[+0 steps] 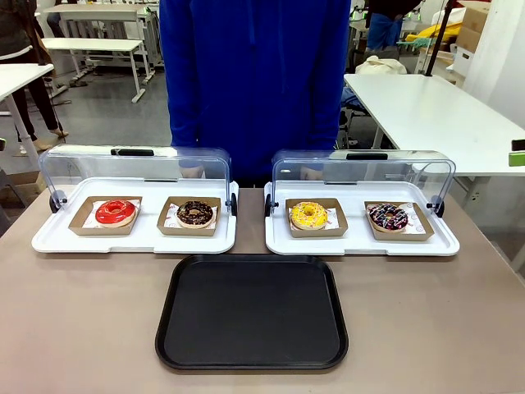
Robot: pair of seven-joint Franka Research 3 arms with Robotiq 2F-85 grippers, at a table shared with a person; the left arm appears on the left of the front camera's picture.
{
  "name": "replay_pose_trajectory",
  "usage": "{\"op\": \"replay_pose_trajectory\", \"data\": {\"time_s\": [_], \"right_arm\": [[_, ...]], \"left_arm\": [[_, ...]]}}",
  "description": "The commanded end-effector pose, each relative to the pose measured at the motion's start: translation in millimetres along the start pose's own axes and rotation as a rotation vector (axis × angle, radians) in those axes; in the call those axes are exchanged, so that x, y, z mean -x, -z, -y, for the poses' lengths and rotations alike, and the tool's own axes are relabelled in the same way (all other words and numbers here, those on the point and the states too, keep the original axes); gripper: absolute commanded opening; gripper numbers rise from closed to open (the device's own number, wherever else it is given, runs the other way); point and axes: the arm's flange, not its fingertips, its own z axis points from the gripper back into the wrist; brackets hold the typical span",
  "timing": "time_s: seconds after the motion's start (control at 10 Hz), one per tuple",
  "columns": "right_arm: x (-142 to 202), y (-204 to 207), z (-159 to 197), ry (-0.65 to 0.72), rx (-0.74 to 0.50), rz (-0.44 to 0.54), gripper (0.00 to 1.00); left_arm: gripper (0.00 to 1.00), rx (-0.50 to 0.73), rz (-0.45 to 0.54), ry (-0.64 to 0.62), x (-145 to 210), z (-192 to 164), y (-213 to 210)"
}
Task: Move the third donut from the left to the tray.
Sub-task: Pick up the Paper togo box containing the Donut indicated by the person and place it on the Handle tray.
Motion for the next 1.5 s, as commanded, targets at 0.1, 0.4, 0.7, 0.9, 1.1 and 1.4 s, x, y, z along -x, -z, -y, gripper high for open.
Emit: {"op": "replay_pose_trajectory", "data": {"time_s": [0.1, 0.4, 0.7, 0.9, 1.1, 1.4], "right_arm": [[-1.6, 3.3, 3.6, -0.026, 0.004, 0.033, 1.0], [-1.6, 3.3, 3.6, -0.026, 0.004, 0.033, 1.0], [-1.6, 3.3, 3.6, -0.026, 0.004, 0.033, 1.0], [-1.6, 3.3, 3.6, -0.026, 0.004, 0.033, 1.0], [-1.6, 3.3, 3.6, -0.026, 0.004, 0.033, 1.0], [-1.6, 3.3, 3.6, -0.026, 0.004, 0.033, 1.0]], "left_arm": [[1.0, 0.006, 0.014, 0.007, -0.1, 0.2, -0.4], [1.0, 0.006, 0.014, 0.007, -0.1, 0.2, -0.4], [1.0, 0.006, 0.014, 0.007, -0.1, 0.2, -0.4], [1.0, 0.006, 0.014, 0.007, -0.1, 0.2, -0.4], [1.0, 0.006, 0.014, 0.007, -0.1, 0.2, -0.4], [1.0, 0.006, 0.014, 0.007, -0.1, 0.2, -0.4]]}}
